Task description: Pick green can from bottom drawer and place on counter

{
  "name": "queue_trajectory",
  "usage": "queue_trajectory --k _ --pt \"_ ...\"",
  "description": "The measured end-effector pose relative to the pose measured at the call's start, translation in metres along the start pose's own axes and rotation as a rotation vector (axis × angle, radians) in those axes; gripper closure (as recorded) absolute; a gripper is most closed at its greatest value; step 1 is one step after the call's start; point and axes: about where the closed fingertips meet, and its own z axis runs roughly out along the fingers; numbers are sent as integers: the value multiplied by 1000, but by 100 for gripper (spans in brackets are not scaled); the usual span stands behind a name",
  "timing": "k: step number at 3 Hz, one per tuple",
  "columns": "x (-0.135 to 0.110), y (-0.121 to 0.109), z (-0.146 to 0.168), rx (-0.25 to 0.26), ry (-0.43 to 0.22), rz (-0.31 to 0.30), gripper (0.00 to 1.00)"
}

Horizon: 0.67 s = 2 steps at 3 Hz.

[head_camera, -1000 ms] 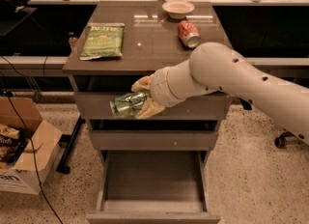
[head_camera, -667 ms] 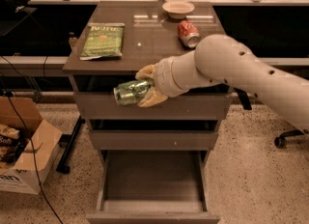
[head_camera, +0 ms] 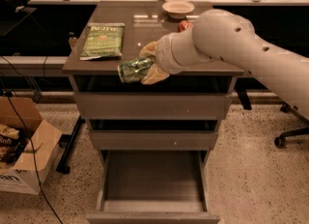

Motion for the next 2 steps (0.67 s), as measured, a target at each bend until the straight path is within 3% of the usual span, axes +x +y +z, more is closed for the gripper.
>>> queue_trajectory --k 2 --pt "23 -80 8 76 57 -1 100"
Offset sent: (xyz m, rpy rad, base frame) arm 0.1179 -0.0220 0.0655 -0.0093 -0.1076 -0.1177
